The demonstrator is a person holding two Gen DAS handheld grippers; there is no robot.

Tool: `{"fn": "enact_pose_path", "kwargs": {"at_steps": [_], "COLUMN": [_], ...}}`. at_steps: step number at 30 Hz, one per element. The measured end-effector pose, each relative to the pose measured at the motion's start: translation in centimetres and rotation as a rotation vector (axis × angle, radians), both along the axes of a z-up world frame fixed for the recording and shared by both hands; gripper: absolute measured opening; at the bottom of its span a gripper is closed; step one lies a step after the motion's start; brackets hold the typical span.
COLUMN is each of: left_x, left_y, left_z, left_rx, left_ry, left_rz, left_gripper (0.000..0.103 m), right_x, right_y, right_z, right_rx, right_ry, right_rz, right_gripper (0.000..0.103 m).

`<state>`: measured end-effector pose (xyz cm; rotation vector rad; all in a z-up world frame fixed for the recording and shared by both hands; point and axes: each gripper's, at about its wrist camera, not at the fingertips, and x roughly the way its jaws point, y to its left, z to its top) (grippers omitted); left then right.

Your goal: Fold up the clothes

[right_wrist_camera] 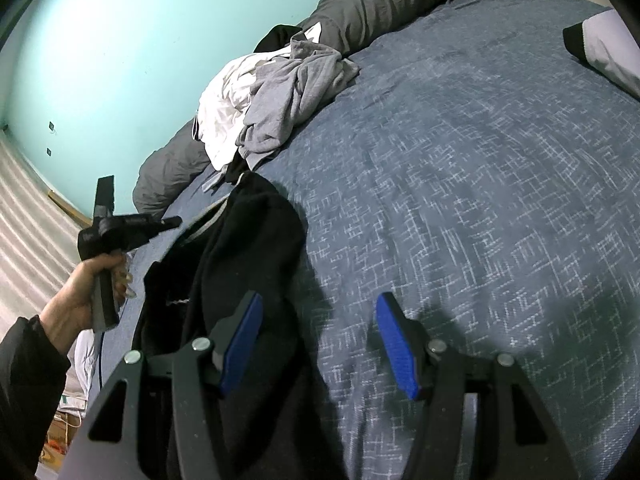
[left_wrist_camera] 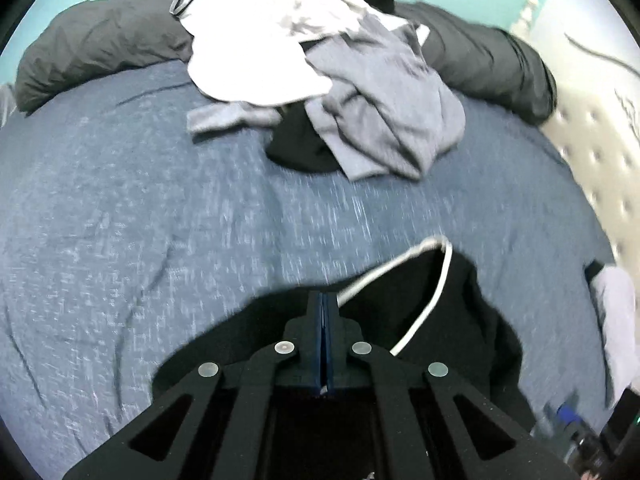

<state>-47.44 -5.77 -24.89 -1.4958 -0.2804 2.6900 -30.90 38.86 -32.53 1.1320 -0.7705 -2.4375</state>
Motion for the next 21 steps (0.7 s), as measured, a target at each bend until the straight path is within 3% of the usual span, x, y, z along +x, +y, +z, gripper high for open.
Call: {"fn": "enact_pose_path", "kwargs": {"at_steps": [6,9,11,12,13,15,21], "left_x": [-0.7,-0.1,0.4,0.6,0.9,1.2,1.1], "left_y": [1.2,2.8,2.4,2.2,2.1,2.0,1.4], "left_z": [-0.2,-1.3,-2.1,-2.8,-3.5,-4.9,-7.2], "left_rx": [-0.021,-0.12,-0.106,-0.106,-0.113,-0.113,-0.194], "left_ry": [-0.03,-0.065,-0.085,-0.107,-0.131,-0.172,-0.19], "left_rz": [-0.06,-0.098,-0.079,-0.067,-0.064,-0.074,-0.074], "left_gripper": [0.0,0.002,0.014,0.029,0.036,0.037,0.044], "right_x": [-0.1,-0.1,0.0,0.1,0.1,0.2,0.2], "right_y": [0.2,0.1,0.1,0.1,0.2,0.2,0.6], "right_z": [-0.2,-0.2,-0.1,0.1,0.2,0.3,0.4], "right_rx": [-0.006,-0.008,-0.008,-0.009,-0.01,-0.011,-0.014], "right_ry": [-0.005,-0.008,-0.004,-0.001,0.003,0.008,0.01], "right_rz": [-0.007,-0.005,-0.004,-0.005,-0.007,-0.01,-0.019], "right_gripper": [0.06,0.06,0.06,0.06,0.06,0.06,0.06]}}
